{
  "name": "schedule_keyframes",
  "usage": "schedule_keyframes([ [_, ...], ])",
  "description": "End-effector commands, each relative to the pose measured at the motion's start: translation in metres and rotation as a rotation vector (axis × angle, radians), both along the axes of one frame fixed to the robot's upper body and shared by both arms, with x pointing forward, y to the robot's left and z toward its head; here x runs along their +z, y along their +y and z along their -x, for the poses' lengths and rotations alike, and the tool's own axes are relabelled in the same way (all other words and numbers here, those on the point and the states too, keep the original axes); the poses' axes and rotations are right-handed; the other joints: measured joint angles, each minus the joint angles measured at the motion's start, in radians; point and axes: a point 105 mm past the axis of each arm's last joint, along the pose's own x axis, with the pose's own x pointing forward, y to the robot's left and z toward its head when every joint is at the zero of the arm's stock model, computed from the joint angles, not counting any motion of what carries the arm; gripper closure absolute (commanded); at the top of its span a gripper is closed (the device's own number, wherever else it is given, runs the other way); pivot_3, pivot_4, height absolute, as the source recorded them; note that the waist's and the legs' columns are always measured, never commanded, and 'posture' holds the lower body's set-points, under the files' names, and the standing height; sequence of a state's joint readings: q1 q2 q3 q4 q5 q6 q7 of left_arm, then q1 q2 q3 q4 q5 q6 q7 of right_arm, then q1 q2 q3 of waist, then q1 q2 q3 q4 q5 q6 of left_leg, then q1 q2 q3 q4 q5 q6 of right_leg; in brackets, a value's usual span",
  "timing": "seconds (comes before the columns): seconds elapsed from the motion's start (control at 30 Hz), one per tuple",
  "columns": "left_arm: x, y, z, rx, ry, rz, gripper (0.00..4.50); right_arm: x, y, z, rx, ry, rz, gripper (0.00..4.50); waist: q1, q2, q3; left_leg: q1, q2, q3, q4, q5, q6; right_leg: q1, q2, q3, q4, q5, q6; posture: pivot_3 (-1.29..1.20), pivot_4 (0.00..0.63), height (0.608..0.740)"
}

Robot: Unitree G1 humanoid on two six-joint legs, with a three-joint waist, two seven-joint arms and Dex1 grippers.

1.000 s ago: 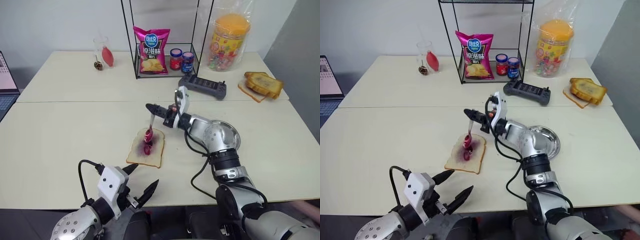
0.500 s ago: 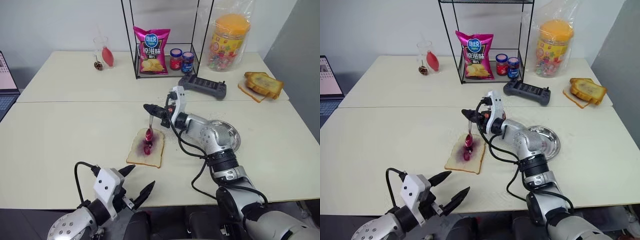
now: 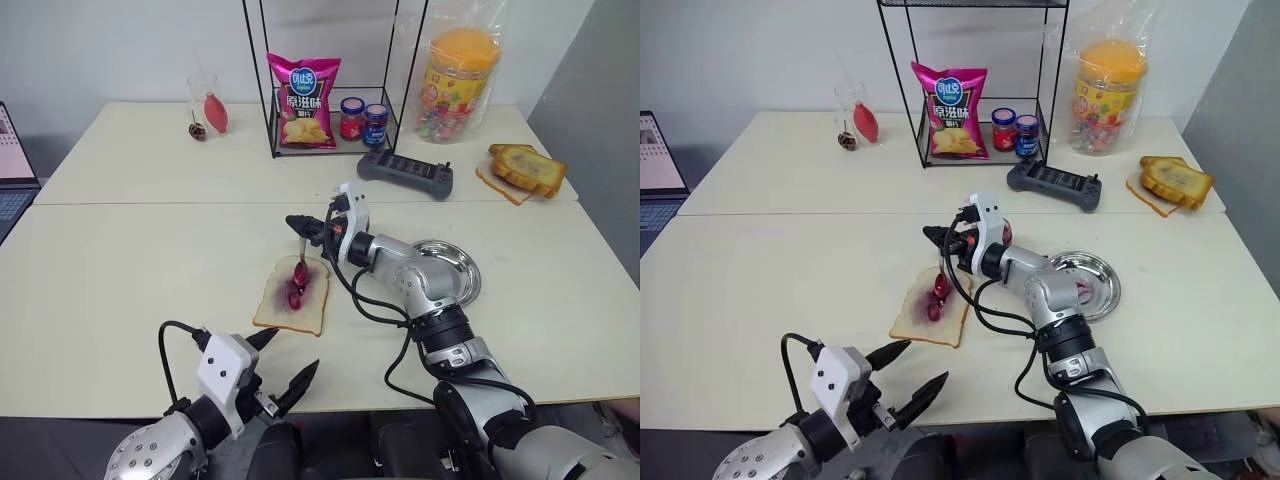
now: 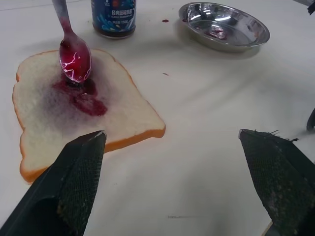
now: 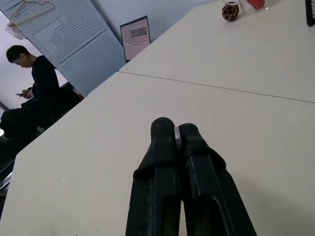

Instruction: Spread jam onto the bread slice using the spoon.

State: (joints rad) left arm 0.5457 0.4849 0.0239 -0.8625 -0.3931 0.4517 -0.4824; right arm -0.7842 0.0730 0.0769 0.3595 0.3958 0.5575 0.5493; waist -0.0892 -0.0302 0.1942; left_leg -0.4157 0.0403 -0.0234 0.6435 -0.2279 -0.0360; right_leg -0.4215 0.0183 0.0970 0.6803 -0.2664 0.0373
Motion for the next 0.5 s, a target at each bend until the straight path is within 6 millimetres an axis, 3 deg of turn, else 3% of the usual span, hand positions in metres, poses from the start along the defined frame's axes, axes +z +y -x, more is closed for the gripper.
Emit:
schedule_keyframes([
  [0.03,0.0086,-0.0045,-0.0003,-0.013,-0.037,0.008,0.00,0.0043,-0.0008,-0.0001,-0.005,-0.046,0.001,4.46,0.000,0.000,0.000,0.000,0.000,0.000,0.000,0.000,0.000,0.000,0.000,0.000,0.000,0.000,0.000,0.00,0.150,0.740],
  [0.27,0.0181,-0.0032,-0.0042,-0.015,-0.050,0.007,0.00,0.0006,0.0025,0.0049,0.008,-0.083,0.029,4.46,0.000,0.000,0.000,0.000,0.000,0.000,0.000,0.000,0.000,0.000,0.000,0.000,0.000,0.000,0.000,0.00,0.150,0.740],
  [0.5,0.0133,0.0001,-0.0018,-0.012,-0.035,0.006,0.00,0.0029,0.0039,0.0082,0.036,-0.098,0.034,4.46,0.001,0.000,0.000,0.000,0.000,0.000,0.000,0.000,0.000,0.000,0.000,0.000,0.000,0.000,0.000,0.00,0.150,0.740],
])
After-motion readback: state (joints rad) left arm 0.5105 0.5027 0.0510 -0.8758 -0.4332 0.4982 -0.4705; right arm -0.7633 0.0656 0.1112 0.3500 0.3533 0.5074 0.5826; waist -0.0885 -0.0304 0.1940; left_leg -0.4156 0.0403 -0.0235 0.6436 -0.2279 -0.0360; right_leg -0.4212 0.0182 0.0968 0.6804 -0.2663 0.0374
